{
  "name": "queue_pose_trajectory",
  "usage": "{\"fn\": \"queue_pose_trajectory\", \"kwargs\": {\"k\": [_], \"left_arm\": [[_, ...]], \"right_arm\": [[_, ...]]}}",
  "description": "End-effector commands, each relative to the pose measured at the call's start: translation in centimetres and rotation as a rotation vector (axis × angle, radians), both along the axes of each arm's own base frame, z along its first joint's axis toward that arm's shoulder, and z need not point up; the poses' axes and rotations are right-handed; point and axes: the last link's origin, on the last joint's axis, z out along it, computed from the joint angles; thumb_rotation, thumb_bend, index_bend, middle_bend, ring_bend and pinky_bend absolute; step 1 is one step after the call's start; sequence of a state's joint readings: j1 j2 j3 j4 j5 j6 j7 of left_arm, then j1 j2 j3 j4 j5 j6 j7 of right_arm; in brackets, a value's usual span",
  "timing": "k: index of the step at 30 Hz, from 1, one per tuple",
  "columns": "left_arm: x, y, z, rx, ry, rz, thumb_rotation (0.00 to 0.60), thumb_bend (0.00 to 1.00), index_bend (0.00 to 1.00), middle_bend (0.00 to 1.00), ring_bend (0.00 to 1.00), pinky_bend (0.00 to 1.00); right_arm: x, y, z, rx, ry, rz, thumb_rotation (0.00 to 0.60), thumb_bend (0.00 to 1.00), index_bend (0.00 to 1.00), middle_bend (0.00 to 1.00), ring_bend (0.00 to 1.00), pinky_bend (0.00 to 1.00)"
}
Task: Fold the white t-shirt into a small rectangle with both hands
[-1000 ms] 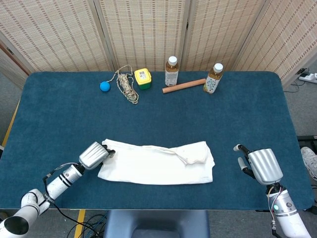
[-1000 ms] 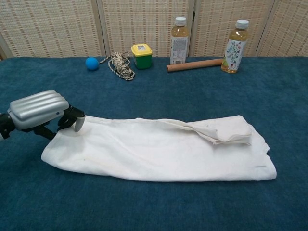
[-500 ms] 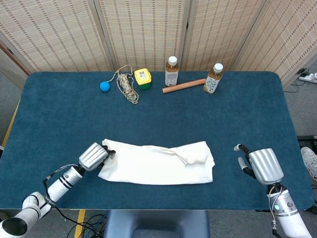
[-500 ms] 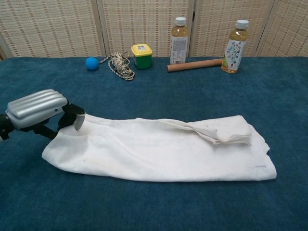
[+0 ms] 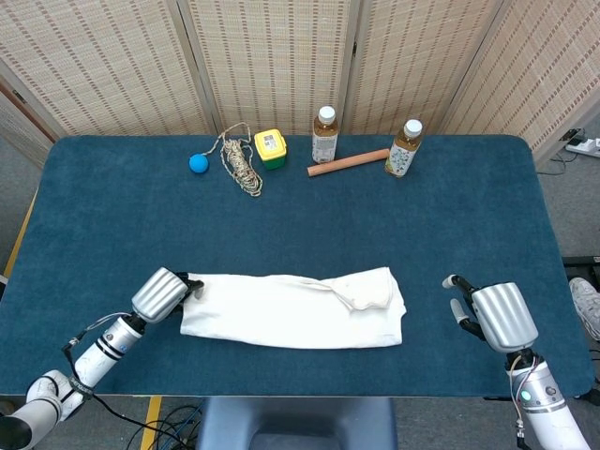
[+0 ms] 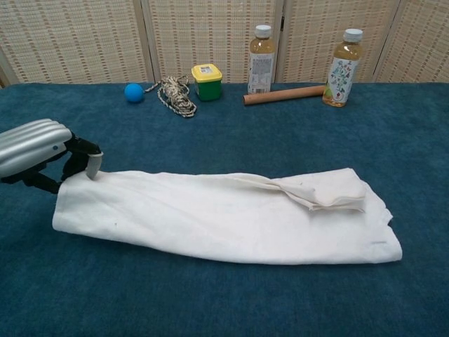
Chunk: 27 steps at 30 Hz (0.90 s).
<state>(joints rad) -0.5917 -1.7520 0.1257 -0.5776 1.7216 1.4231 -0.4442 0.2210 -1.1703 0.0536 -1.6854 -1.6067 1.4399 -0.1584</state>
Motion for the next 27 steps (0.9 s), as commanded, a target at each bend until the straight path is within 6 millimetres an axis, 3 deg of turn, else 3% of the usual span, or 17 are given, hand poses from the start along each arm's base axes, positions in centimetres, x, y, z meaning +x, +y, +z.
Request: {"fn": "queue_pose_trajectory", "kwargs": {"k": [1, 8, 27], "left_arm": [[-0.9, -0.2, 0.9, 0.015, -0.005, 0.031, 0.6, 0.58, 0.65, 0.79, 0.69, 0.92], [-3.3, -0.5, 3.1, 0.055, 0.012, 0.11, 0.6, 0.58, 0.65, 0.79, 0.69, 0.92], [-12.6, -1.5, 10.4, 0.203, 0.205, 0.399, 0.6, 0.58, 0.64, 0.79, 0.69, 0.92]], "right_arm": [[0.0, 0.1, 0.0, 0.002, -0.003, 0.003, 0.6, 0.48, 0.39, 0.93, 0.94, 1.0], [0.4, 0.1, -0.1, 0.004, -0.012, 0.02, 0.6, 0.48, 0.39, 0.93, 0.94, 1.0], [1.2, 0.2, -0.5, 0.01, -0.033, 0.058, 0.6, 0.49, 0.39, 0.93, 0.94, 1.0]]}}
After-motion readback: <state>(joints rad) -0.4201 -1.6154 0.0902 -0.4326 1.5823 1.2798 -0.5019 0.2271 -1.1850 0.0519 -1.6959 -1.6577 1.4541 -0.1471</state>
